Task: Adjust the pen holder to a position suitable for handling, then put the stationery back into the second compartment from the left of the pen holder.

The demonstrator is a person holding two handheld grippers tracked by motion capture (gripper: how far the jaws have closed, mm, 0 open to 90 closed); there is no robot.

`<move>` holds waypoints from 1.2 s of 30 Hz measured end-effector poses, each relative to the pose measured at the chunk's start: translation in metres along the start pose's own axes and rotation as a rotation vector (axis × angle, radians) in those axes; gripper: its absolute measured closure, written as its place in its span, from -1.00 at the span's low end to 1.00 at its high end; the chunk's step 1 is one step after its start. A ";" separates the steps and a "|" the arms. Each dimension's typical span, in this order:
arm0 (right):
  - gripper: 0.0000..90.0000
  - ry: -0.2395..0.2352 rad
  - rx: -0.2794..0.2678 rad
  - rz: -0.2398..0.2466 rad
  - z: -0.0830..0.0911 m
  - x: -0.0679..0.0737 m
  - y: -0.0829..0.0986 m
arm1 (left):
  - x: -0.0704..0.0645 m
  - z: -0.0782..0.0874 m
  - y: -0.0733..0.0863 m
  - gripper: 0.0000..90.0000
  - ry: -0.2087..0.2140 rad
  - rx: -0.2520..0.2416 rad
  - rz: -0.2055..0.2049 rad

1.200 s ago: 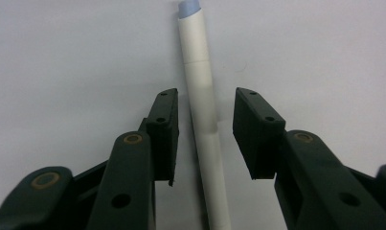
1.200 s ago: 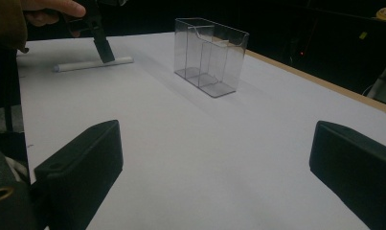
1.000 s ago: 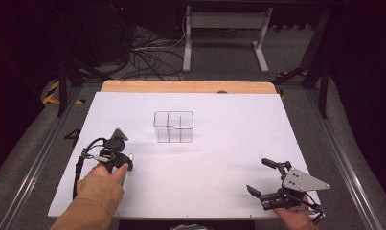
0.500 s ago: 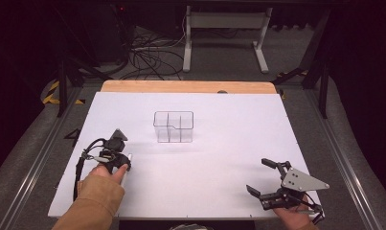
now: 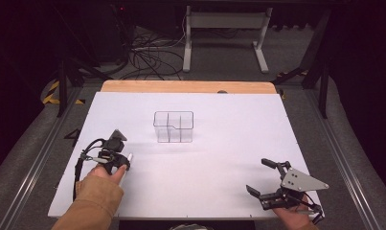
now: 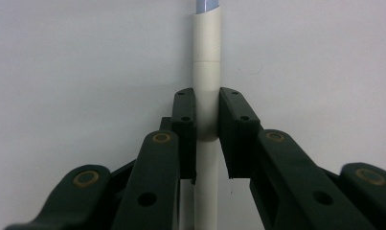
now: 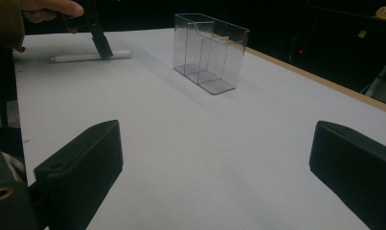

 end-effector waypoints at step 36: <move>-0.89 -0.004 0.005 0.009 0.000 0.002 0.001 | -0.010 0.063 -0.004 0.74 0.054 -0.307 -0.154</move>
Point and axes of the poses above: each handheld gripper's, and its own axes: z roughly backward along the jaws, y roughly out of its underside, x roughly to its left, the point moved 3 cm from there along -z, roughly forward along the jaws, and after that the axes turned 9 degrees about y, right-handed, at the moved point
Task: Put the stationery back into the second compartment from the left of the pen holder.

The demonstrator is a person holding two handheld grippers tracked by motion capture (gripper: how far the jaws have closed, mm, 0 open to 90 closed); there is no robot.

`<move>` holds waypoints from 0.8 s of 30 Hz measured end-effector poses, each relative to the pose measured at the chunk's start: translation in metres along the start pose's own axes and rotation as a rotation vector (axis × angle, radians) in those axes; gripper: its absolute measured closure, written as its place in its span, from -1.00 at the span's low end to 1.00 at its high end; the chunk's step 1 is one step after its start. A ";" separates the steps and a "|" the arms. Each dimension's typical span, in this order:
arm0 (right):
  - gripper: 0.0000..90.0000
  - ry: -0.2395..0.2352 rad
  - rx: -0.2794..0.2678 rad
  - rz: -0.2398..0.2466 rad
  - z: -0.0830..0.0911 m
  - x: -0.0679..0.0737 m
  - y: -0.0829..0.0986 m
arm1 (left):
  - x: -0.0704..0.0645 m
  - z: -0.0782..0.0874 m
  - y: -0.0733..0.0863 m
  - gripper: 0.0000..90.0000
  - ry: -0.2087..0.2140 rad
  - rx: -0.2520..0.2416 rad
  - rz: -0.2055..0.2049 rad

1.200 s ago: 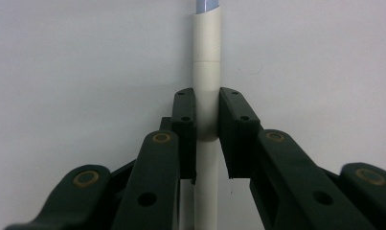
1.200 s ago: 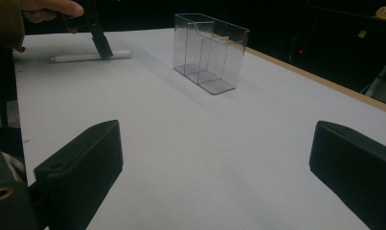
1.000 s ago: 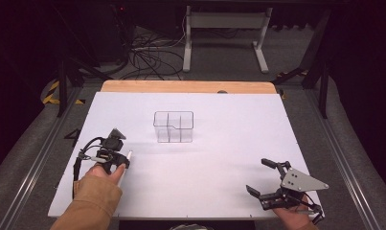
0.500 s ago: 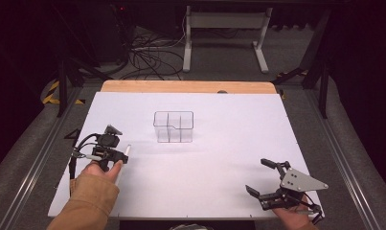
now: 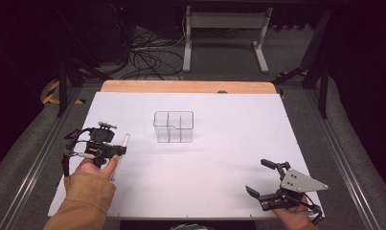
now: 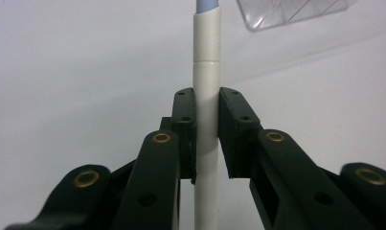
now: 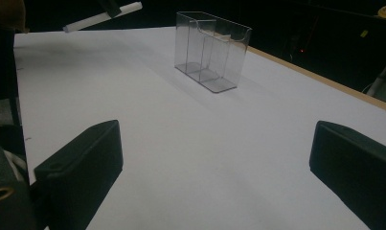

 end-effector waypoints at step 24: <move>-0.90 -0.011 -0.005 0.007 0.000 0.002 0.000 | -0.011 0.041 -0.026 0.74 0.175 -0.372 -0.188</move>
Point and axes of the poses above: each handheld gripper's, and its own axes: z roughly backward along the jaws, y roughly out of its underside, x roughly to its left, the point moved 3 cm from there along -z, roughly forward along the jaws, and after that the axes turned 9 degrees about y, right-handed, at the moved point
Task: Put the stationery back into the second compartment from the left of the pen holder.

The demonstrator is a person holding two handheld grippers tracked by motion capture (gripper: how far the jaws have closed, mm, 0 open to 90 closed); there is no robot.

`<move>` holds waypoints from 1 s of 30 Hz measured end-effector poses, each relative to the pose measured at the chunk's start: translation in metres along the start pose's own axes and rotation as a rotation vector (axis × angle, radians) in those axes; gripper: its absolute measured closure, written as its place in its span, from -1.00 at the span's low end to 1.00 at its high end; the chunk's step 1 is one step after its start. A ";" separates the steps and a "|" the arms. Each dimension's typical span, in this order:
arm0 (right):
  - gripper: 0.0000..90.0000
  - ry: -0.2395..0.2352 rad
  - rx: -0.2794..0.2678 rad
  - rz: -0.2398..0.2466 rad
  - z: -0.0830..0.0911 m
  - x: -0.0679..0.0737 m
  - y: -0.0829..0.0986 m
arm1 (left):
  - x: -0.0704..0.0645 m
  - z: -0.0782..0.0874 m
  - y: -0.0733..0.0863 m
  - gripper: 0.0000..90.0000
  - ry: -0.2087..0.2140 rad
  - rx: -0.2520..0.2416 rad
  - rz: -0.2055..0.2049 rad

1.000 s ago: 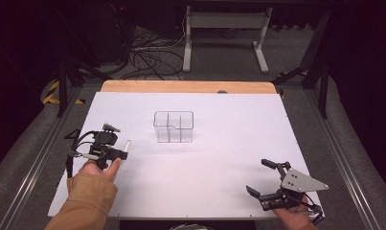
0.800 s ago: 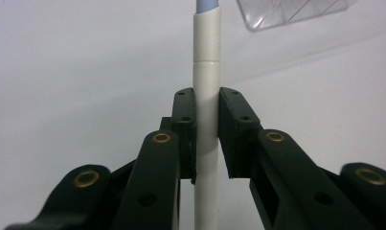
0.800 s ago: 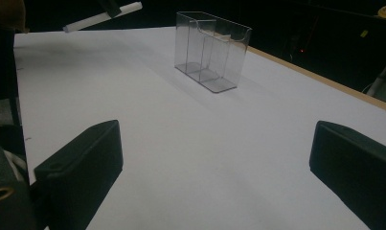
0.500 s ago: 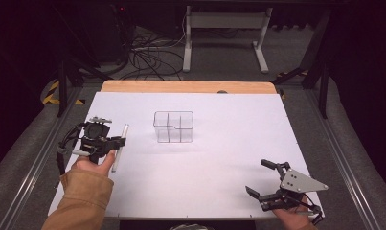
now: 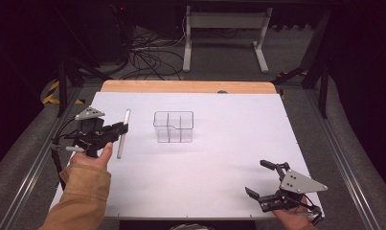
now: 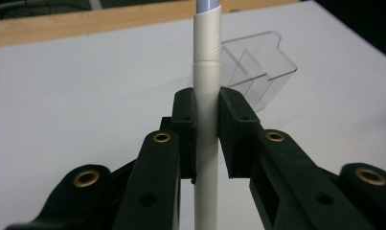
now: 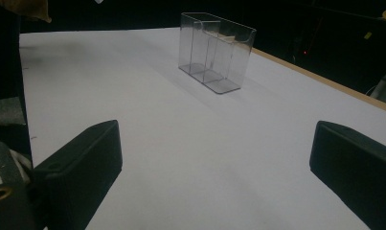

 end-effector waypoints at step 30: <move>-0.90 -0.001 0.003 0.001 0.001 0.001 0.001 | -0.016 -0.024 -0.036 0.74 0.192 -0.219 -0.163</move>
Point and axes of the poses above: each handheld gripper's, and its own axes: z roughly backward along the jaws, y roughly out of its underside, x roughly to its left, the point moved 3 cm from there along -z, roughly forward along the jaws, and after that the axes turned 9 degrees about y, right-handed, at the moved point
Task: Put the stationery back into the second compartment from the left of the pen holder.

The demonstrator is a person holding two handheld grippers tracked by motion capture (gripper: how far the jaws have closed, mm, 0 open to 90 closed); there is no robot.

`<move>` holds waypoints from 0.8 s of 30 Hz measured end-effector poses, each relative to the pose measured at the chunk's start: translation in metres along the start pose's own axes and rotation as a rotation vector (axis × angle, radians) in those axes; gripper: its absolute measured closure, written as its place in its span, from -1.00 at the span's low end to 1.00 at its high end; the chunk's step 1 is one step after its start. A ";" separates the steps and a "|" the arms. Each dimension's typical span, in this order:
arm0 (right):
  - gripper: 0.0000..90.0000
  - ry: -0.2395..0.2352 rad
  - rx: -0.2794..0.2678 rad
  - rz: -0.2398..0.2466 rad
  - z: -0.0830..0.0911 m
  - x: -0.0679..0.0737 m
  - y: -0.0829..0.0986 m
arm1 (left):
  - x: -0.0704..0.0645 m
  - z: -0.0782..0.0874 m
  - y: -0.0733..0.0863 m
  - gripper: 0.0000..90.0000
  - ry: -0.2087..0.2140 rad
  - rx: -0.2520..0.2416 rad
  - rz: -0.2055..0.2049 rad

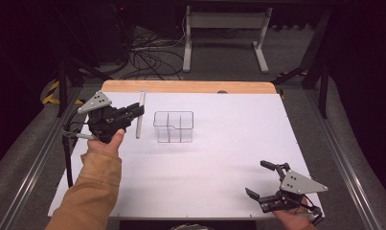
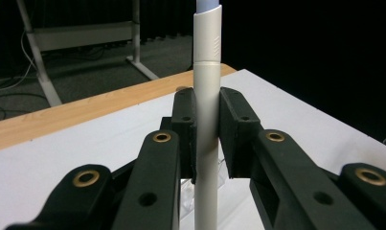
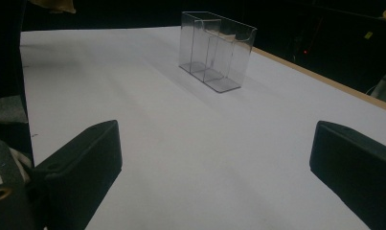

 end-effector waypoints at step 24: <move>-0.91 -0.012 0.003 0.008 -0.001 0.001 0.000 | -0.001 -0.063 -0.006 0.74 0.100 -0.074 -0.037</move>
Point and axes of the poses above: each handheld gripper's, and its own axes: z roughly backward along the jaws, y roughly out of its underside, x roughly to its left, the point moved 3 cm from there along -z, roughly forward along the jaws, and after that the axes turned 9 degrees about y, right-handed, at the moved point
